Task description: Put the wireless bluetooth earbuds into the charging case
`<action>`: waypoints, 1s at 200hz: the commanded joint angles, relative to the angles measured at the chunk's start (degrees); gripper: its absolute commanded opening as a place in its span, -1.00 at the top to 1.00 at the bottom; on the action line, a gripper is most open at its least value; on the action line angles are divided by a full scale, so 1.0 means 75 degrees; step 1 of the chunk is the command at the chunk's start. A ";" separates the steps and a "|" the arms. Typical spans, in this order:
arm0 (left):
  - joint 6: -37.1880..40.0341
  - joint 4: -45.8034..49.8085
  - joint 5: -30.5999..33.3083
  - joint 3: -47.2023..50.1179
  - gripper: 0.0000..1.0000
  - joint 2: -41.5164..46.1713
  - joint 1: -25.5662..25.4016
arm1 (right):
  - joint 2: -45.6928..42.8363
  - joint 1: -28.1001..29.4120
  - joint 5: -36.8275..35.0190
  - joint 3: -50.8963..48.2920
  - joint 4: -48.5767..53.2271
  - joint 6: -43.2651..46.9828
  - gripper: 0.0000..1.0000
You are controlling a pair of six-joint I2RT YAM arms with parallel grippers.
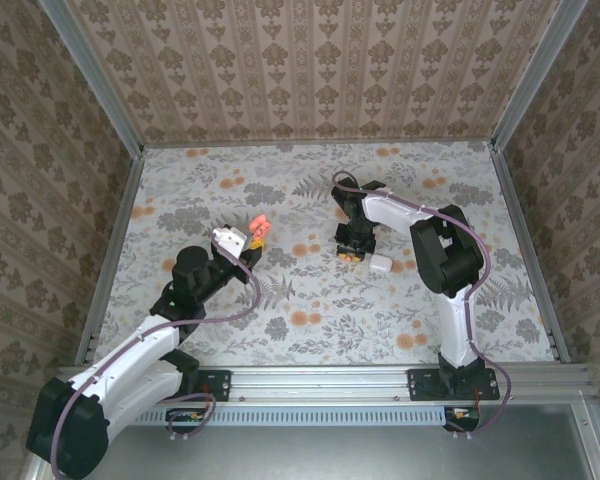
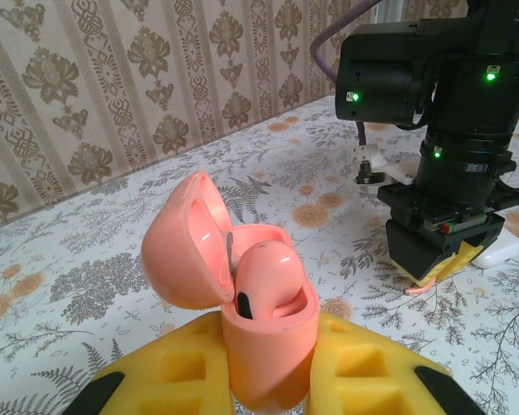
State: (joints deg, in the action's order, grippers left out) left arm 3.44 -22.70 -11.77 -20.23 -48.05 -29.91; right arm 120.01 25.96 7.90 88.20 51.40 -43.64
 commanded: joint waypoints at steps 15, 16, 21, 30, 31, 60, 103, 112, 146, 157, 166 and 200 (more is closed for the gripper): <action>0.0021 -0.0186 -0.0142 -0.0126 0.85 -0.0013 0.0050 | 0.0034 -0.0039 -0.0185 -0.0076 0.0138 0.0165 0.57; 0.0021 -0.0179 -0.0142 -0.0127 0.85 -0.0014 0.0051 | 0.0027 -0.0039 -0.0192 -0.0082 0.0135 0.0173 0.57; 0.0016 -0.0166 -0.0142 -0.0127 0.85 -0.0014 0.0051 | -0.0023 -0.0038 -0.0214 -0.0112 0.0100 0.0206 0.57; 0.0019 -0.0173 -0.0153 -0.0121 0.85 -0.0023 0.0051 | -0.0152 -0.0027 -0.0263 -0.0185 0.0020 0.0316 0.58; 0.0020 -0.0167 -0.0153 -0.0118 0.85 -0.0025 0.0051 | -0.0166 -0.0021 -0.0271 -0.0184 0.0005 0.0331 0.58; -0.0048 -0.0291 -0.0472 -0.0101 0.85 -0.0215 0.0050 | -0.0963 0.0063 -0.0546 -0.0571 -0.0460 0.0920 0.60; -0.0474 -0.0578 -0.1806 -0.0485 0.85 -0.1257 0.0051 | -0.2845 0.0456 -0.1086 -0.1390 -0.1379 0.2725 0.64; -0.0494 -0.0584 -0.2094 -0.0639 0.85 -0.1457 0.0039 | -0.3248 0.0576 -0.1217 -0.1596 -0.1617 0.3201 0.64; -0.0520 -0.0461 -0.3063 -0.1199 0.85 -0.2085 -0.0037 | -0.4759 0.1042 -0.1267 -0.2514 -0.2843 0.5078 0.63; -0.0530 -0.0437 -0.3279 -0.1364 0.85 -0.2241 -0.0076 | -0.5172 0.1165 -0.1229 -0.2782 -0.3312 0.5606 0.62; -0.0510 -0.0384 -0.3618 -0.1481 0.85 -0.2349 -0.0129 | -0.5435 0.1251 -0.1170 -0.2984 -0.3607 0.5996 0.62; -0.0424 -0.0092 -0.4374 -0.1957 0.85 -0.2647 -0.0311 | -0.6204 0.1637 -0.1119 -0.3409 -0.4323 0.7439 0.61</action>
State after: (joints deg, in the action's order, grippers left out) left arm 0.60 -23.73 -36.95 -31.90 -66.92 -31.40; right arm 76.64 36.40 0.34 64.58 25.30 -0.34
